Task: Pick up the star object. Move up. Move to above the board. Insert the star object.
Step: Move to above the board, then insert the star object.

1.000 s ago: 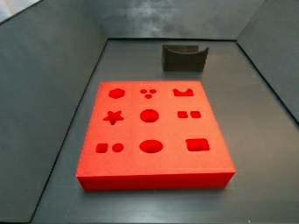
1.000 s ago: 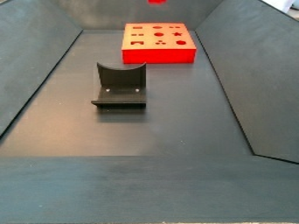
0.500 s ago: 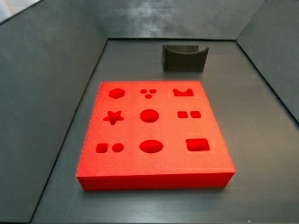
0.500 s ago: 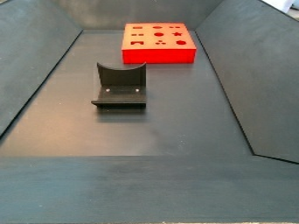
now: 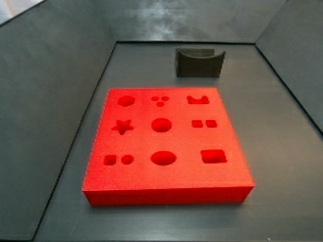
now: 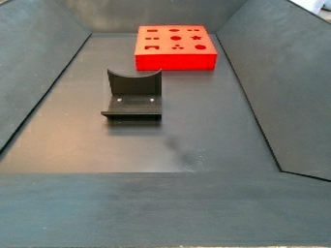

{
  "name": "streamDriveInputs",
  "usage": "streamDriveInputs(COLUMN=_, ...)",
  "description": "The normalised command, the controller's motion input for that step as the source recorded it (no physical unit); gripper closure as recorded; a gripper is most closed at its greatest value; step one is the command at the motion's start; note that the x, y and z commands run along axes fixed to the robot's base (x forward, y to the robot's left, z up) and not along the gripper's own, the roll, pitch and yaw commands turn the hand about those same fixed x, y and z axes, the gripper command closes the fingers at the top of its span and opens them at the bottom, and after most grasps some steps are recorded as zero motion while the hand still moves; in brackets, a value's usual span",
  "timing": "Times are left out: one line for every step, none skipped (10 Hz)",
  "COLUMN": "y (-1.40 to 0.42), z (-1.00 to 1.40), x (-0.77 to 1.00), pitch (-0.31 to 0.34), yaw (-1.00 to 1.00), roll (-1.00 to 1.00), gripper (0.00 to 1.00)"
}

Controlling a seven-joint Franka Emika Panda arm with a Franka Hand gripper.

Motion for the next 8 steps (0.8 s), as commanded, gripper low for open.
streamDriveInputs(y=-1.0, z=0.12, x=-0.08, pitch=0.065, yaw=0.0, roll=0.0, gripper=1.0)
streamDriveInputs(y=-0.68, z=0.09, x=-0.03, pitch=0.089, yaw=0.01, roll=0.0, gripper=1.0)
streamDriveInputs(y=-0.42, z=0.06, x=0.01, pitch=0.106, yaw=0.01, roll=0.0, gripper=1.0)
streamDriveInputs(y=-0.23, z=0.04, x=0.04, pitch=0.118, yaw=0.01, roll=0.01, gripper=1.0)
streamDriveInputs(y=-0.17, z=0.04, x=0.04, pitch=0.121, yaw=0.01, roll=0.01, gripper=1.0)
streamDriveInputs(y=0.0, z=-0.02, x=0.0, pitch=0.0, yaw=0.0, roll=0.0, gripper=1.0)
streamDriveInputs(y=0.0, z=-0.06, x=0.0, pitch=0.0, yaw=0.0, roll=0.0, gripper=1.0)
streamDriveInputs(y=0.0, z=-0.13, x=0.0, pitch=0.0, yaw=0.0, roll=0.0, gripper=1.0)
